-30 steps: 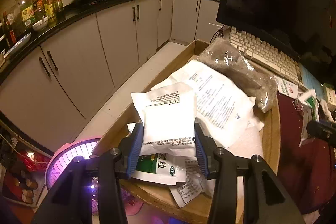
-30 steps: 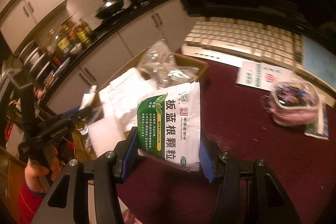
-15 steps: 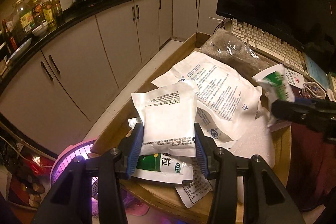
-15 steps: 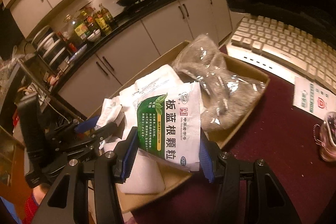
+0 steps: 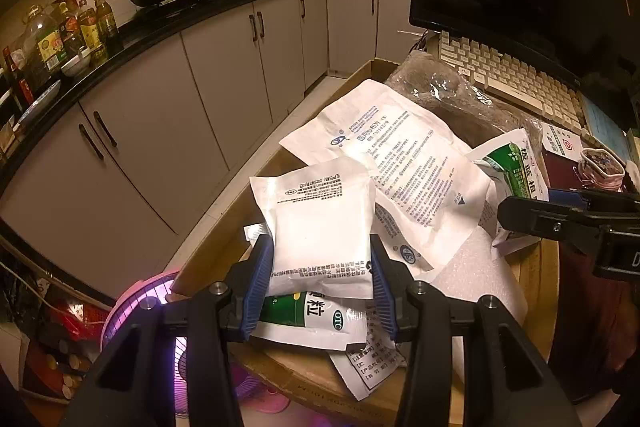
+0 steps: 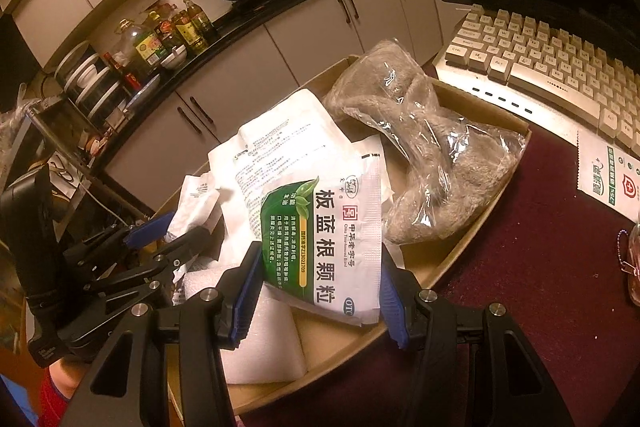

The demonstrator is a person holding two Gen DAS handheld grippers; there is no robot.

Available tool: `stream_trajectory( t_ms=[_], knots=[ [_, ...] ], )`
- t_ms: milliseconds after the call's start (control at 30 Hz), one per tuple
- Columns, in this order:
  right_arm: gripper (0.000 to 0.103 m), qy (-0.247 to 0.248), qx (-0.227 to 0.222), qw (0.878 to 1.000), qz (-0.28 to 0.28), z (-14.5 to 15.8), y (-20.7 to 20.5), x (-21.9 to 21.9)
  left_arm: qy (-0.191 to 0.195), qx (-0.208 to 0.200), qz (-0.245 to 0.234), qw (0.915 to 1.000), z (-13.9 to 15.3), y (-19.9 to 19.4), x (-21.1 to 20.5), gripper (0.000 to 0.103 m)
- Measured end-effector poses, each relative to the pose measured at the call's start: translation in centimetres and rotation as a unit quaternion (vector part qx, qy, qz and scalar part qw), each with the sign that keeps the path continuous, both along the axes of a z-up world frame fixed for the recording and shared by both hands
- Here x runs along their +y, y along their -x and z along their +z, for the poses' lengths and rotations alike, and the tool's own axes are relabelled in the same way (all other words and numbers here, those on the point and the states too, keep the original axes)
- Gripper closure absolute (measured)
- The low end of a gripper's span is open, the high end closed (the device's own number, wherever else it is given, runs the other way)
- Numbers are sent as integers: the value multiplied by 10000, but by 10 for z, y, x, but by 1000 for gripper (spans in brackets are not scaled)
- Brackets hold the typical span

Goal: Organize soft objects
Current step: 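Lower the pouch and sachet into the box and open both grippers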

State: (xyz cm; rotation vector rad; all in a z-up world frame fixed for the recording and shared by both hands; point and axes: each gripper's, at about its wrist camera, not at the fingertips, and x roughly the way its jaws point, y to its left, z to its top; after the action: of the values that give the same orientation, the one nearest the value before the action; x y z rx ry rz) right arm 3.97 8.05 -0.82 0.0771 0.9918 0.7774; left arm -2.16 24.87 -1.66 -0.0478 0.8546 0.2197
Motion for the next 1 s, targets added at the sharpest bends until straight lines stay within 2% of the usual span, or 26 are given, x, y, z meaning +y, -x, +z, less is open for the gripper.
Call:
stream_trajectory(
  t_ms=[433,533,667,833,1000],
  knots=[
    [44,-38,21,10000,-35,0,0,-1,-7,10,-36,10000,1,-2,-3,55],
    [44,-33,13,10000,-30,0,0,-1,-14,-10,-15,10000,2,-3,-4,48],
    [36,-61,15,10000,-53,2,-1,-4,-32,-32,-7,10000,4,-1,-7,42],
    [35,-122,-31,9999,-103,7,1,-10,-22,-77,18,10000,8,2,-8,35],
    [27,-239,-162,9995,-134,18,10,-18,-134,-285,122,9994,21,11,-12,15]
  ],
)
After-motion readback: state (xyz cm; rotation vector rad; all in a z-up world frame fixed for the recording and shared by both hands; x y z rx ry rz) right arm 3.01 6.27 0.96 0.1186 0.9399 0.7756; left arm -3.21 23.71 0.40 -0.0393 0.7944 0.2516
